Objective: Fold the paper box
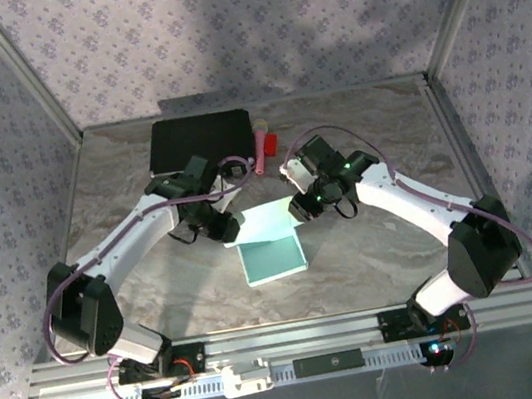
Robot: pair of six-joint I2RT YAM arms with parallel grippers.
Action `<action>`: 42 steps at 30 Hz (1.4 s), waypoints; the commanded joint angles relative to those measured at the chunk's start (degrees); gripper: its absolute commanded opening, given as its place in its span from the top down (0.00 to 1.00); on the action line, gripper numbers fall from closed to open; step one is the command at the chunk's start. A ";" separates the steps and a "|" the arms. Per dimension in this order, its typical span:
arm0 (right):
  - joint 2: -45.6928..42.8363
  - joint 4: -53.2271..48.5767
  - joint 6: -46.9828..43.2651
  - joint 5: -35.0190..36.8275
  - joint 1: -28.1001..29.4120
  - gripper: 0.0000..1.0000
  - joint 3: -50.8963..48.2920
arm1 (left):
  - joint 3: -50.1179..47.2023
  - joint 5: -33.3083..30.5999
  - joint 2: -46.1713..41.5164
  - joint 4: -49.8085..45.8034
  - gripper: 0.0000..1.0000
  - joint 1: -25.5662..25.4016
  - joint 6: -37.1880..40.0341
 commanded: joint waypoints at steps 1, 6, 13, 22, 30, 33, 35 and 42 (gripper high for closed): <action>-0.63 -1.10 -0.58 0.11 0.35 0.62 0.30 | 2.99 1.57 1.71 -2.34 0.72 -0.97 2.07; -0.66 -1.61 -0.67 -0.24 0.42 0.68 0.40 | 3.65 -0.10 0.62 -2.40 0.72 -1.21 1.80; -1.43 -1.76 -0.56 -0.13 0.58 0.71 0.26 | 4.16 -0.66 0.50 -3.11 0.73 -1.59 1.36; -1.28 -0.87 -0.21 1.01 1.37 0.71 -1.07 | 3.85 -3.83 -0.26 -4.24 0.68 -2.28 0.45; -1.11 -0.09 0.03 0.68 1.62 0.69 -1.32 | 3.29 -4.04 -2.33 -5.24 0.59 -2.36 1.51; -1.17 -0.24 -0.02 0.40 1.80 0.69 -1.38 | 2.79 -3.62 -2.84 -5.98 0.59 -2.36 2.70; -1.10 -0.35 -0.07 0.49 1.81 0.69 -1.32 | 2.54 -2.84 -2.65 -6.42 0.59 -2.36 3.53; -1.45 -0.87 0.01 1.17 1.89 0.69 -1.45 | 3.02 -3.93 -1.05 -8.75 0.71 -2.35 5.93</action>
